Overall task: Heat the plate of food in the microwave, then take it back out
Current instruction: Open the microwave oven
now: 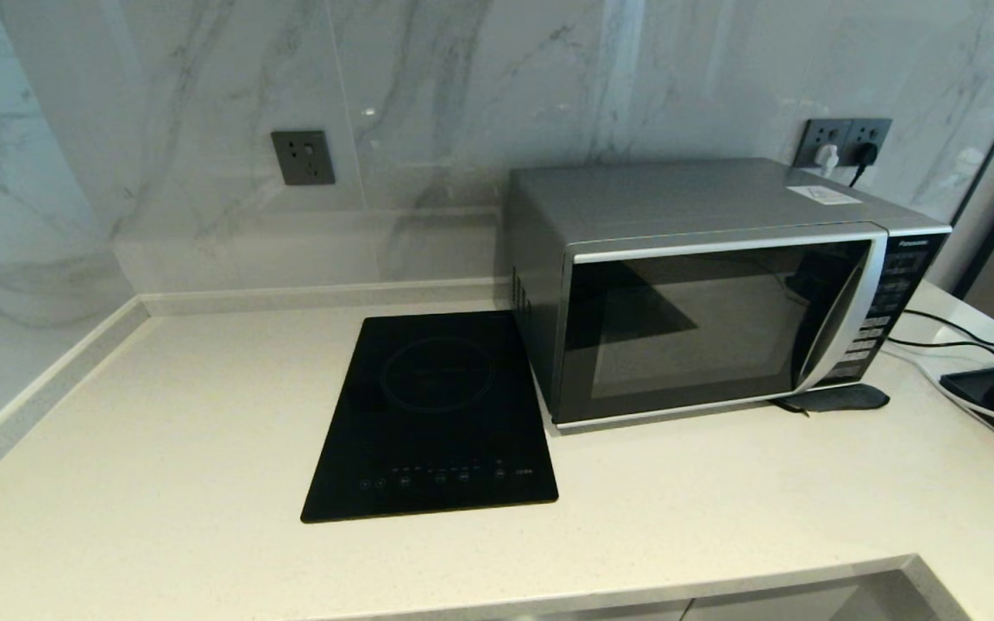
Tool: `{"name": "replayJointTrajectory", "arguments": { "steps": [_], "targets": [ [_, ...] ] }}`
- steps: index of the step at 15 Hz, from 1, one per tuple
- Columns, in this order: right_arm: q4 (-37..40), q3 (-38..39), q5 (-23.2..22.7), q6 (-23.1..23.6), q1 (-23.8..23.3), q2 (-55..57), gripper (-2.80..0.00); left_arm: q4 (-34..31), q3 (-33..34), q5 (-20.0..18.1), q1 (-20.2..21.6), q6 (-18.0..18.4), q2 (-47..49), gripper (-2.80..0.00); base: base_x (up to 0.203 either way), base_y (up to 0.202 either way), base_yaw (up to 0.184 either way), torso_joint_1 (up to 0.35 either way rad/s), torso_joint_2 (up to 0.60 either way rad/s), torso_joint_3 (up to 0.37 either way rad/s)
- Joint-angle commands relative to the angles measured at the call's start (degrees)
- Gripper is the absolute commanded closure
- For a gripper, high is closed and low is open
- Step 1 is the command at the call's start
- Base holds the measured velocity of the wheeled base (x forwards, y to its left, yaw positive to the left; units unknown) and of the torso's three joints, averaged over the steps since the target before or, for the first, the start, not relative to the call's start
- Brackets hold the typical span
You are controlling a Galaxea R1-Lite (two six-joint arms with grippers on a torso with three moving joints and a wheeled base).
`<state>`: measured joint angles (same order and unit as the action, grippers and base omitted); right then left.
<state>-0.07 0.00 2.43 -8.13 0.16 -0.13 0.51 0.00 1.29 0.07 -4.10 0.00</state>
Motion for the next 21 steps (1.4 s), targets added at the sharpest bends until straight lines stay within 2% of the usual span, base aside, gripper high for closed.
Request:
{"name": "replayJointTrajectory", "arguments": {
  "steps": [1,18,21],
  "targets": [
    [0.0,0.2,0.0,0.0,0.0,0.1,0.00,0.0,0.0,0.0,0.0,0.0,0.1,0.00,0.000,0.000,0.000,0.000,0.00,0.000],
    [0.0,0.0,0.2,0.5,0.0,0.1,0.00,0.0,0.0,0.0,0.0,0.0,0.1,0.00,0.000,0.000,0.000,0.000,0.00,0.000],
    [3.7,-7.5,-0.1,0.7,0.0,0.8,0.00,0.0,0.0,0.0,0.0,0.0,0.1,0.00,0.000,0.000,0.000,0.000,0.00,0.000]
  ]
}}
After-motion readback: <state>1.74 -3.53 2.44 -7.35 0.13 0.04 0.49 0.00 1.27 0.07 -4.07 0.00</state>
